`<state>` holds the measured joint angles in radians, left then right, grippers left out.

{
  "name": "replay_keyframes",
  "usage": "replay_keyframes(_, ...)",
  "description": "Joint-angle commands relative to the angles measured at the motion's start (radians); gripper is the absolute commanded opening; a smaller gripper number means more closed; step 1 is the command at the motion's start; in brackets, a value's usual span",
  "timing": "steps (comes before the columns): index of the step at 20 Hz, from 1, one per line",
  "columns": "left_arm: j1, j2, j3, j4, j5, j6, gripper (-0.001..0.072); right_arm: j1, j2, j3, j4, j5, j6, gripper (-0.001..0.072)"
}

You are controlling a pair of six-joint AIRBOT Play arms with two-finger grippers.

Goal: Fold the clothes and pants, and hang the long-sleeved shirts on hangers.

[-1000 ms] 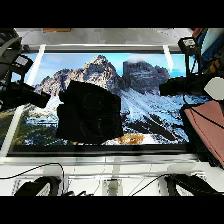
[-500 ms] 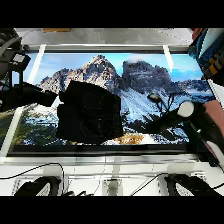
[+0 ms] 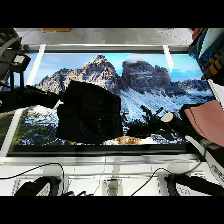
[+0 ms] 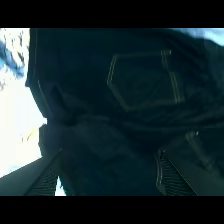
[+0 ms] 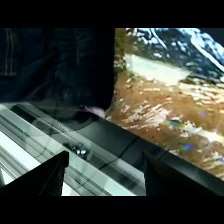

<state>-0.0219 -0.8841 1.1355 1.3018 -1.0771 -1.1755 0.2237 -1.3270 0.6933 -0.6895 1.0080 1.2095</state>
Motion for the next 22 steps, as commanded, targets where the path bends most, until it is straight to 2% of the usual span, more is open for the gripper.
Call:
replay_keyframes(1,0.019,0.002,-0.031,0.140,-0.065,-0.024,0.0691,0.002,-0.130,0.070,0.046,0.035,0.004,0.0532)
replay_keyframes(3,0.091,0.002,-0.084,0.179,-0.073,-0.053,0.0677,0.002,-0.172,0.115,0.055,0.055,0.004,0.0532)
replay_keyframes(5,0.183,0.002,-0.155,0.180,-0.092,-0.055,0.0544,0.002,-0.206,0.147,0.059,0.054,0.005,0.0529)
replay_keyframes(11,0.419,0.000,-0.409,0.140,-0.167,-0.035,0.0536,0.008,-0.279,0.209,0.069,0.090,0.005,0.0515)
replay_keyframes(13,0.454,0.000,-0.475,0.074,-0.171,0.006,0.0535,0.031,-0.296,0.219,0.069,0.091,0.006,0.0486)
replay_keyframes(17,0.458,-0.032,-0.556,0.014,-0.177,0.016,0.0534,0.113,-0.312,0.245,0.082,0.018,0.005,0.0477)
replay_keyframes(19,0.458,-0.067,-0.562,-0.047,-0.177,0.042,0.0534,0.133,-0.312,0.273,0.082,0.001,0.005,0.0356)
replay_keyframes(21,0.458,-0.117,-0.562,-0.085,-0.173,0.057,0.0535,0.138,-0.312,0.299,0.082,0.002,0.005,0.0123)
replay_keyframes(22,0.458,-0.147,-0.562,-0.111,-0.167,0.066,0.0535,0.139,-0.312,0.308,0.083,0.002,0.005,0.0037)
